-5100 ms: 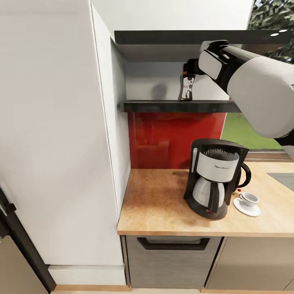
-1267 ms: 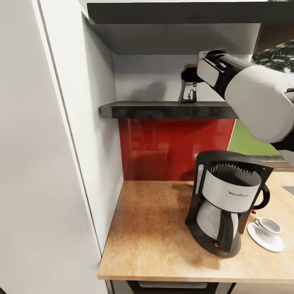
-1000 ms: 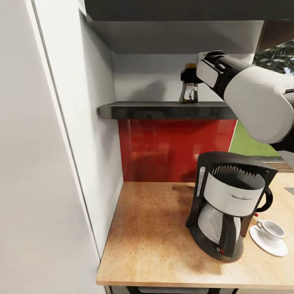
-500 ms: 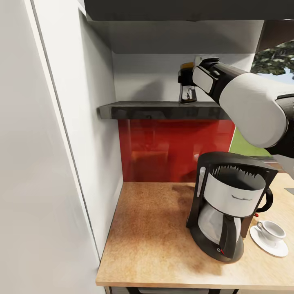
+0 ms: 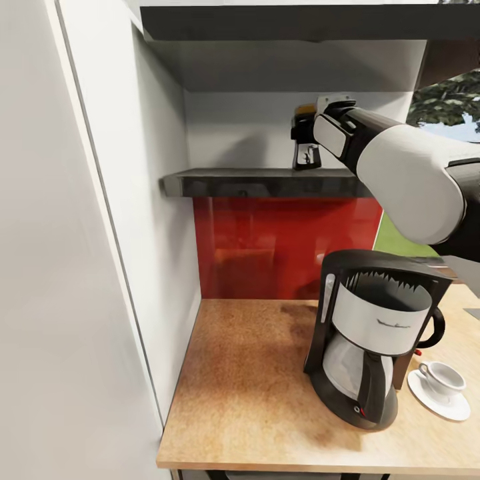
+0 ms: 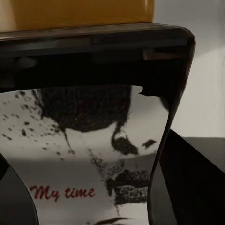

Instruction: Set up a coffee station on the kitchen countertop: keep the coffee maker on the countertop, move the bottle of coffee from the kitchen shelf to the counter next to the coffee maker, place a paper coffee filter on top of the coffee maker, put the saucer next to the coffee maker with the coffee cup on the saucer, and place the electric kettle next to the coffee maker.

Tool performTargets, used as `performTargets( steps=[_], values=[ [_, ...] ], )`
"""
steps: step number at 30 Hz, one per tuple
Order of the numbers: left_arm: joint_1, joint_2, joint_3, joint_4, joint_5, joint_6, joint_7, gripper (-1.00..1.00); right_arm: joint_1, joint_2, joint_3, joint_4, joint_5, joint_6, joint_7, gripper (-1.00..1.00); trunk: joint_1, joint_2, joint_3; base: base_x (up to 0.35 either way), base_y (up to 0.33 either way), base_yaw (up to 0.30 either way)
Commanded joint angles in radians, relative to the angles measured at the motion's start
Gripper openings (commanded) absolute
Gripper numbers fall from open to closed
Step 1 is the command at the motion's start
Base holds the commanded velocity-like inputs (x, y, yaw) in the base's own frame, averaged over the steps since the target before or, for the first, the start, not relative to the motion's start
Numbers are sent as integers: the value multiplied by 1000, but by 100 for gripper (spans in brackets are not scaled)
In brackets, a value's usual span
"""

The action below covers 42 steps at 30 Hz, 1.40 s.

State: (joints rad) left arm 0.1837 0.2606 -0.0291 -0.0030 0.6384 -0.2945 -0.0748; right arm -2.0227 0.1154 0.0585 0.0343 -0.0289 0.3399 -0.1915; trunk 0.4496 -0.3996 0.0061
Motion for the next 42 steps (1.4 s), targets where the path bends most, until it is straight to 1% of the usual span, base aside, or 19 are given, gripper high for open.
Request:
performTargets(
  steps=[1, 21, 36, 42],
  values=[
    [0, 0, -3, 0, 10, -2, -6, 100, -1, 1, 6, 2, -3, 2, -3, -100, 0, 0, 1, 0, 0, 0],
    [1, 0, -3, -1, 10, -2, -7, 100, -1, 5, 6, 2, -2, 5, 0, -100, 0, 0, 33, 0, 0, 0],
    [0, 0, -5, -2, 10, -2, -7, 100, 7, 5, 6, 2, -2, 2, 18, -100, 0, 0, 36, -1, 0, 0],
    [1, 0, -5, -2, 9, -2, -7, 100, 7, 6, 6, 2, -2, 2, 18, -100, 0, 0, 36, -265, 0, 0]
  ],
)
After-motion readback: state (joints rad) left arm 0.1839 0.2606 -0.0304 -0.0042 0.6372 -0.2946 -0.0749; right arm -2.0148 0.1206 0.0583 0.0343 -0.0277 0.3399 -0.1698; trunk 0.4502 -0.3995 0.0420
